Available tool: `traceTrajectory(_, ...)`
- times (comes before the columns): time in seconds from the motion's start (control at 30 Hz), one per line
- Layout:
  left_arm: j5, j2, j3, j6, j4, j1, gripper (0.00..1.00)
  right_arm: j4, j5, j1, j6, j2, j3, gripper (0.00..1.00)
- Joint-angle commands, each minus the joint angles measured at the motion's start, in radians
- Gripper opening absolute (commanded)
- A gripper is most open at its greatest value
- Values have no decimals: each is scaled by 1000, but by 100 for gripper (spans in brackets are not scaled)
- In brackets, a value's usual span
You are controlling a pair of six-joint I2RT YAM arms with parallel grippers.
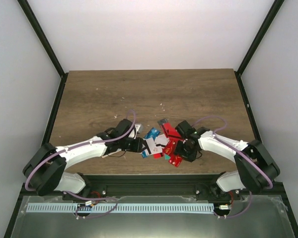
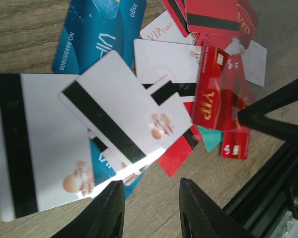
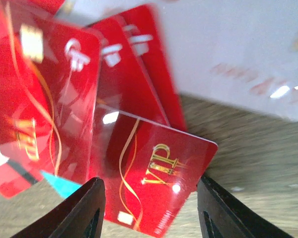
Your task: Put the credit cards into the card holder
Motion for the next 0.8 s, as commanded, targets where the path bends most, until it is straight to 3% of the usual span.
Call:
traceTrajectory(0.0,43,-35,-42,-16,57,-4,33,50,-99,92,68,50,-7,53)
traceTrajectory(0.4,69,-82,-138,-22,124,-4,33,81,-100,403,65,317,129,53)
traceTrajectory(0.6,92,-101,-147,-19,162,-4,33,17,-4,382,-53,202,167,59)
traceTrajectory(0.77,92,-105,-138,-20,162,-5,33,-17,106,231,-138,142,158,61)
